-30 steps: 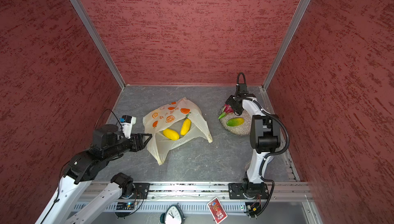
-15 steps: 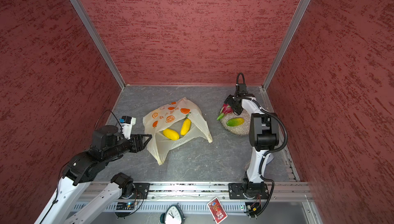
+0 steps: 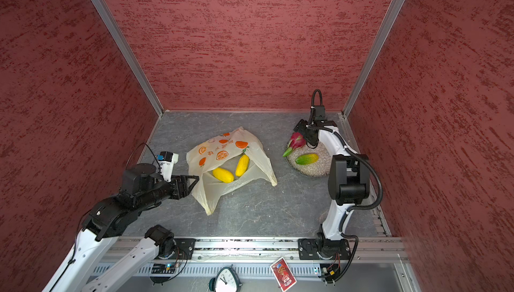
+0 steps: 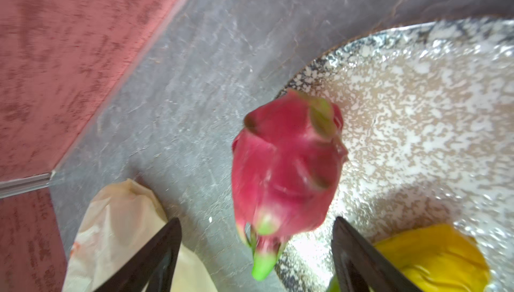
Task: Take fruits out of the plastic bag
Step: Place the fake fruit on the plate, then adjust the plastic bag at the center of the board.
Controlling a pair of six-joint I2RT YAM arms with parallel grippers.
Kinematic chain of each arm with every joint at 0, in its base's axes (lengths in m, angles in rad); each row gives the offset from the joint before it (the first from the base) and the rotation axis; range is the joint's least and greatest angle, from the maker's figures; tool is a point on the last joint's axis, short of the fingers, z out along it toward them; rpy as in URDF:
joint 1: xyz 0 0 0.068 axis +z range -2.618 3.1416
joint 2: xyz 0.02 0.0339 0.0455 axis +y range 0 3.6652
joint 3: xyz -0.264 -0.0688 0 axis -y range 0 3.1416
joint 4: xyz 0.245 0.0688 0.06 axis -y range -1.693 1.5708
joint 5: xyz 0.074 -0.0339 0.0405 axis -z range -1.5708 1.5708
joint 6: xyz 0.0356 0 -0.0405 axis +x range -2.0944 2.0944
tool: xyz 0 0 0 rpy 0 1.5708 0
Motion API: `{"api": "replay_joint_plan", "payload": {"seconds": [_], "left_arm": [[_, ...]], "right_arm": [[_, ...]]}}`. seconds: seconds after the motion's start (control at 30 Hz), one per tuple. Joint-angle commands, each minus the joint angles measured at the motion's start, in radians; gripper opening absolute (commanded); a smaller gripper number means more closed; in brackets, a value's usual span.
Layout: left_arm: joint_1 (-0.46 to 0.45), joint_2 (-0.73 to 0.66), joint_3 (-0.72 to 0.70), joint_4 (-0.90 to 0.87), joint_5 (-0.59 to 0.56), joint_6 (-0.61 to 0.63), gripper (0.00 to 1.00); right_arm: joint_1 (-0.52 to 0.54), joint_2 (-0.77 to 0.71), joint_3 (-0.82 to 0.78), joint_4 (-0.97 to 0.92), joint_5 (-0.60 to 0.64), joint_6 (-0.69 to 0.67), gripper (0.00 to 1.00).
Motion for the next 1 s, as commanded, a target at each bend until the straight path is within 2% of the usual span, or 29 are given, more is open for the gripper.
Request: {"api": "replay_joint_plan", "payload": {"seconds": [0.0,0.1,0.2,0.33,0.43,0.5,0.63,0.8,0.97], "left_arm": [[-0.033,0.027,-0.004,-0.012,-0.028,-0.01,0.64],[-0.07,0.045,-0.004,-0.016,-0.047,-0.016,0.65],[-0.106,0.081,-0.005,-0.018,-0.061,-0.022,0.66],[-0.14,0.17,0.003,-0.018,-0.062,-0.016,0.68],[-0.139,0.258,0.015,-0.012,-0.054,-0.003,0.72],[-0.125,0.322,0.036,-0.021,-0.066,0.009,0.73],[-0.126,0.417,0.077,0.007,-0.173,0.043,0.73],[-0.127,0.508,0.158,0.036,-0.341,0.114,0.73],[-0.124,0.629,0.212,0.038,-0.305,0.226,0.73]], "right_arm": [[0.0,-0.164,-0.122,0.04,-0.043,-0.004,0.81],[0.039,-0.306,-0.25,0.084,-0.067,-0.019,0.78],[0.136,-0.456,-0.337,0.091,-0.054,-0.062,0.75],[0.355,-0.634,-0.415,0.122,-0.039,-0.126,0.74],[0.502,-0.72,-0.472,0.199,-0.127,-0.195,0.72],[0.571,-0.741,-0.488,0.206,-0.147,-0.238,0.71],[0.71,-0.728,-0.487,0.178,-0.112,-0.376,0.71],[0.767,-0.639,-0.464,0.178,-0.109,-0.48,0.69],[0.794,-0.547,-0.428,0.18,-0.097,-0.608,0.68]]}}
